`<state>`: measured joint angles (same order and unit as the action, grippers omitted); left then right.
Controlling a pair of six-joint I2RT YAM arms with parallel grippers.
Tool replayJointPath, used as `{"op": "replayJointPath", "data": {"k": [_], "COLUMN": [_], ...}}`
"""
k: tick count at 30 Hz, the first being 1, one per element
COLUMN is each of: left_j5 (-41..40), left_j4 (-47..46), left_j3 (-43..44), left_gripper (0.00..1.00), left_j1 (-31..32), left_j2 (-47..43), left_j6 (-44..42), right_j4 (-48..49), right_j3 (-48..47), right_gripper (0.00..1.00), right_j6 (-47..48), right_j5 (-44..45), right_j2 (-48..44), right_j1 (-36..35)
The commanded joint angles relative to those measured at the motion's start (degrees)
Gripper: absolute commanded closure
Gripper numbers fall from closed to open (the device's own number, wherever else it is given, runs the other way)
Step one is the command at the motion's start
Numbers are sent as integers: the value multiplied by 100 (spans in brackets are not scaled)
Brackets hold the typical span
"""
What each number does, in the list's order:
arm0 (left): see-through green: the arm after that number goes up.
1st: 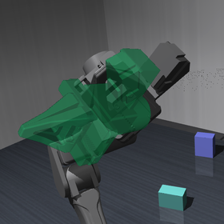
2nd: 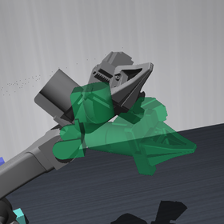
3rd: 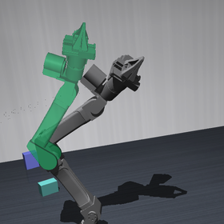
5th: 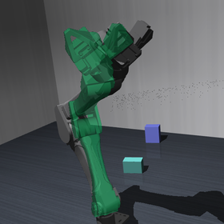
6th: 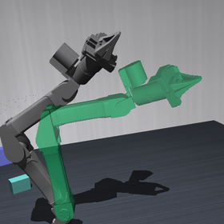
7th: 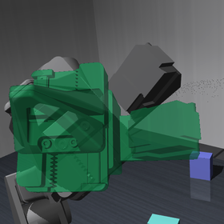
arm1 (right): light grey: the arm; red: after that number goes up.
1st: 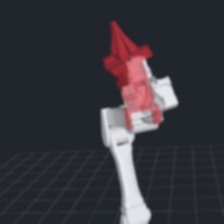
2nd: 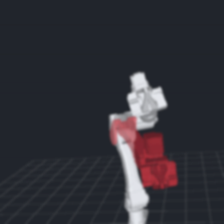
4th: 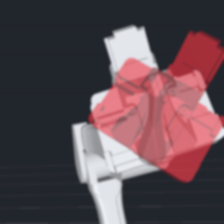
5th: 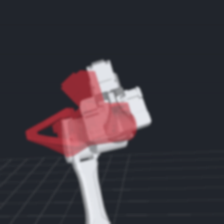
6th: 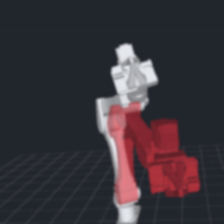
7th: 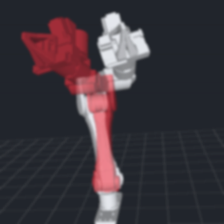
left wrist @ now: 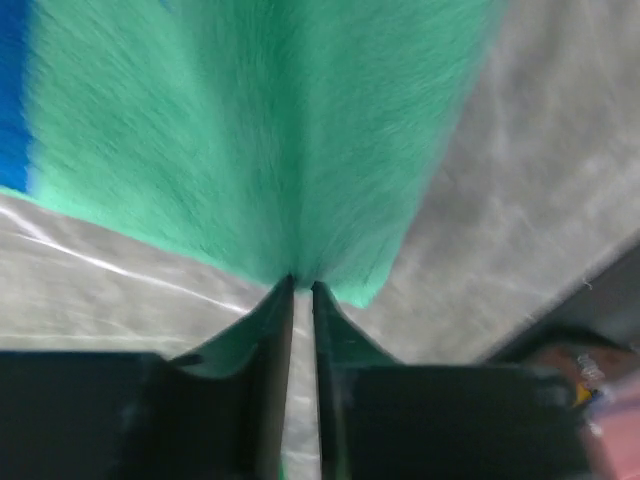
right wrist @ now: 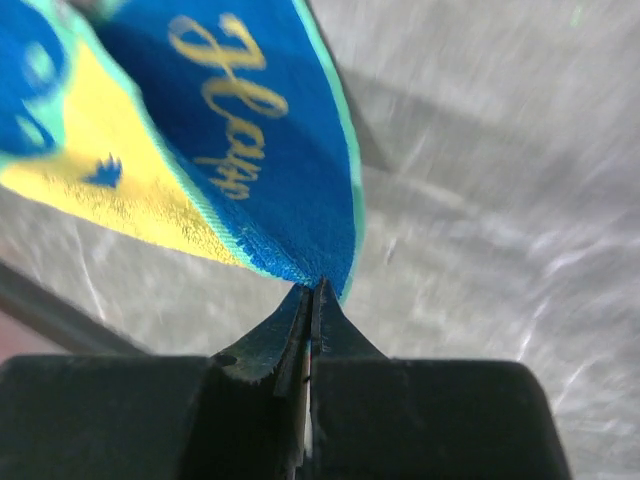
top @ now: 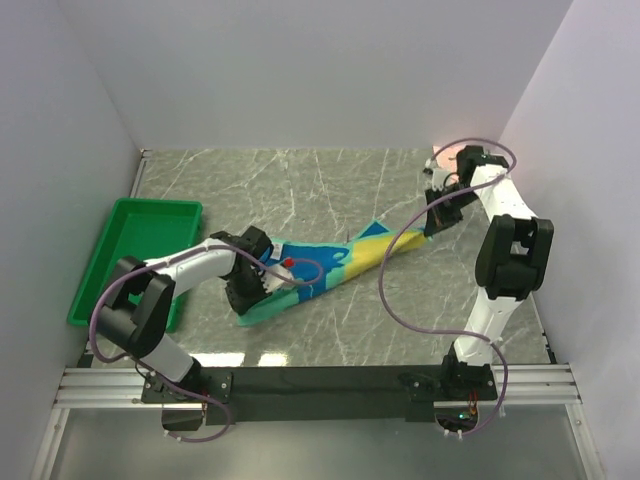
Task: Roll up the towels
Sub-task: Flatten the towel
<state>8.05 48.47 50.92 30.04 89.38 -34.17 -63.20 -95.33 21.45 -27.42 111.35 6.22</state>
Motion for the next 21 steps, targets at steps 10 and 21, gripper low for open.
{"op": "replayJointPath", "data": {"k": [10,21], "left_j5": [1814,1691], "left_j4": [-18,-838], "left_j3": [2676,3319], "left_gripper": [52,43], "left_j1": [-1774,-1590], "left_j2": [649,2056], "left_j6": [656,1422], "right_j4": [-44,-105], "right_j3": [1623,1377], "right_gripper": [100,100], "right_j6": [940,799], "right_j5": [1204,940], "right_j2": [-808,-685], "right_j1": [-33,-33]}}
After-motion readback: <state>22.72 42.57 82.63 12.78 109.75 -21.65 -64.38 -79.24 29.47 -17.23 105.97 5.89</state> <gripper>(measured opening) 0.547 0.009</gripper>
